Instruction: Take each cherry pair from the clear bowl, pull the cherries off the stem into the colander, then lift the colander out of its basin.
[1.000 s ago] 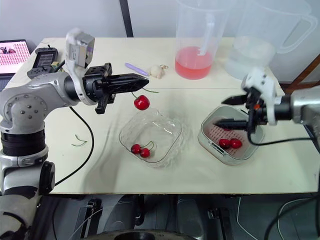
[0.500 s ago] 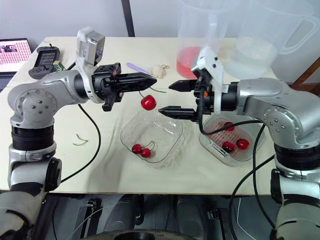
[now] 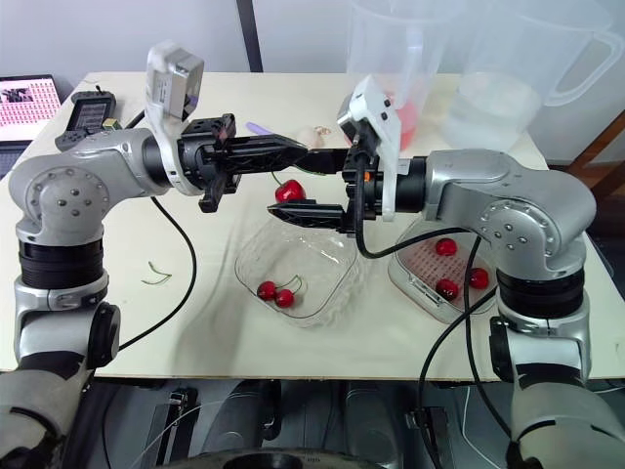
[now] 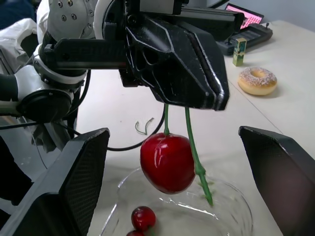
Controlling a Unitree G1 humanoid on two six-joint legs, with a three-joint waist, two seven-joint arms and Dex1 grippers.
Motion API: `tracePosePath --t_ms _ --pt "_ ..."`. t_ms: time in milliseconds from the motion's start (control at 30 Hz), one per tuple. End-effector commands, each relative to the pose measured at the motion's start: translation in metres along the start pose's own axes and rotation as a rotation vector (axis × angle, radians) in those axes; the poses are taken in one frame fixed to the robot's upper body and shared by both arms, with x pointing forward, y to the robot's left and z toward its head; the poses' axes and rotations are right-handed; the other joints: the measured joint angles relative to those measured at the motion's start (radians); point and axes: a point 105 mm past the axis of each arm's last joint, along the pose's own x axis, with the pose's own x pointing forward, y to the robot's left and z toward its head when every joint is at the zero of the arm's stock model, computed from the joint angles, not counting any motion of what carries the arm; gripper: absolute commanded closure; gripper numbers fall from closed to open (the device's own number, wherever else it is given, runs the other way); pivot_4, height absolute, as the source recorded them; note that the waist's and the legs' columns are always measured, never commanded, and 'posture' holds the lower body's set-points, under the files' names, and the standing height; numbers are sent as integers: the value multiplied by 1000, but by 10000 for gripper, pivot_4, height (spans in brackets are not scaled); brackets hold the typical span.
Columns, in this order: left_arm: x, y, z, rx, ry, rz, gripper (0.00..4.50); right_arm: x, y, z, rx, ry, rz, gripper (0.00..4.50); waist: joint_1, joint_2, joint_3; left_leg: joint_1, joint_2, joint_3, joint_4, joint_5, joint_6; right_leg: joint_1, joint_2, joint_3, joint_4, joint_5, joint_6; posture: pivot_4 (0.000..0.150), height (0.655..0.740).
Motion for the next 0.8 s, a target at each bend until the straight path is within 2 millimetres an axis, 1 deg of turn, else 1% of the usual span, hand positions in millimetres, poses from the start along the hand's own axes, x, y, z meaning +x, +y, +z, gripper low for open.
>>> tracePosePath --t_ms 33,67,100,133,167,200,233,433,567,700,800 --pt "2 -7 10 56 -8 -22 45000 0 0 7 -24 -9 -12 14308 0 0 0 0 0 0 0 0 0 0 0 0 0 0 0 1500 7383" --pt "2 -7 11 57 -9 -23 45000 0 0 7 -21 -6 -15 20078 0 0 0 0 0 0 0 0 0 0 0 0 0 0 0 1500 7383" --pt "2 -8 11 57 -11 -24 45000 1 -1 6 -21 -2 -16 22263 0 0 0 0 0 0 0 0 0 0 0 0 0 0 0 1500 7383" --pt "3 -8 11 57 -12 -25 45000 1 0 5 -21 2 -15 28579 0 0 0 0 0 0 0 0 0 0 0 0 0 0 0 1500 7383" --pt "3 -8 11 58 -14 -24 45000 2 1 4 -21 5 -12 32827 0 0 0 0 0 0 0 0 0 0 0 0 0 0 0 1500 7383" --pt "3 -7 11 58 -15 -24 45000 2 2 4 -21 7 -8 36333 0 0 0 0 0 0 0 0 0 0 0 0 0 0 0 1500 7383" --pt "3 -7 11 58 -16 -23 45000 3 2 4 -25 9 -5 37384 0 0 0 0 0 0 0 0 0 0 0 0 0 0 0 1500 7383" --pt "2 -7 10 58 -23 -18 45000 0 8 1 -28 23 22 37384 0 0 0 0 0 0 0 0 0 0 0 0 0 0 0 1500 7383" --pt "2 -5 11 62 -28 -13 45000 -6 5 -14 6 80 11 37384 1 0 0 0 0 0 0 0 0 0 0 0 0 0 0 1500 7383" --pt "2 -5 12 64 -36 -12 45000 -15 -2 -40 82 148 -30 37384 2 0 0 0 0 0 0 0 0 0 0 0 -1 0 0 1500 7383" --pt "2 -6 10 66 -37 -14 45000 -24 -4 -48 118 159 -57 37384 2 0 0 0 0 0 0 0 0 0 0 0 -1 0 0 1500 7383"
